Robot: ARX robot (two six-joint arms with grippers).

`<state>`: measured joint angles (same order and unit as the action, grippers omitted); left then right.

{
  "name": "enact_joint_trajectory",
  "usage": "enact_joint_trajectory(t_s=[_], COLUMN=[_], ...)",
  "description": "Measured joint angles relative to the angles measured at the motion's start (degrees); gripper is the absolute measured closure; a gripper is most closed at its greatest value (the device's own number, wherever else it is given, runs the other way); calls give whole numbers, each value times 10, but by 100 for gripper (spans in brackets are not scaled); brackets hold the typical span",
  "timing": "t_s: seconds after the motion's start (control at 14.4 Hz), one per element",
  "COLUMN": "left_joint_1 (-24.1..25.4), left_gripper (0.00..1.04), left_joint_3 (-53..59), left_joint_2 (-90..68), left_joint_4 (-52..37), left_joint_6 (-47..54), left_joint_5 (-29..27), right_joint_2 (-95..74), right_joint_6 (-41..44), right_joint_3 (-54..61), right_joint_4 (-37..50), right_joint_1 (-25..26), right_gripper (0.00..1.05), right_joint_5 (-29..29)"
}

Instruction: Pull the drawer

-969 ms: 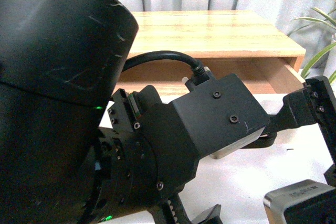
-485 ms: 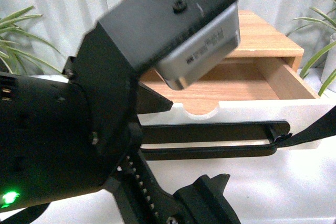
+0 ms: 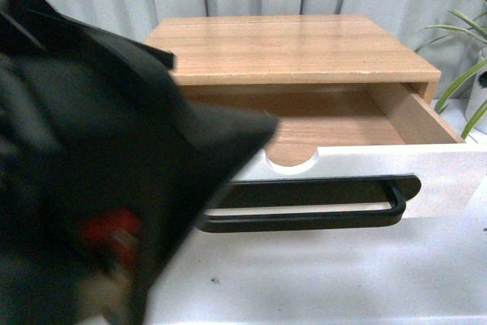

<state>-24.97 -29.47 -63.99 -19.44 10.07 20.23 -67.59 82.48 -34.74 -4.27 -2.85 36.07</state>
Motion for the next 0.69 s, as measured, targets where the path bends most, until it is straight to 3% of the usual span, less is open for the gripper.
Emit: enact_joint_trajectory(t_s=[0.14,0.21,0.35,0.42,0.48,0.55,0.62,0.69], left_joint_1=[97,161,245,298,316,318,304,297], left_gripper=[7,7,7,7,14,27,41,54], left_joint_3=[43,66,93,109,140,183,207,217], left_joint_2=[54,70,87,103,112,150,185,204], left_joint_4=[-51,-56,-63,-66,-141,-177,-169,-161], left_joint_6=[-63,-97,-140,-168,-162,-138,-122,-113], left_joint_5=[-3,-16,-31,-39,-80,-133,-144,-150], right_joint_2=[-33,-54,-62,-55,-38,-2,71,153], right_joint_6=[-131,-240,-392,-506,-573,-669,-746,-778], right_joint_3=[10,19,30,39,50,87,135,170], right_joint_4=[124,220,302,330,335,398,411,352], right_joint_1=[49,79,106,125,136,131,108,97], right_gripper=[6,6,6,6,6,11,25,38], right_joint_5=[-2,-33,-80,-101,-102,-147,-235,-278])
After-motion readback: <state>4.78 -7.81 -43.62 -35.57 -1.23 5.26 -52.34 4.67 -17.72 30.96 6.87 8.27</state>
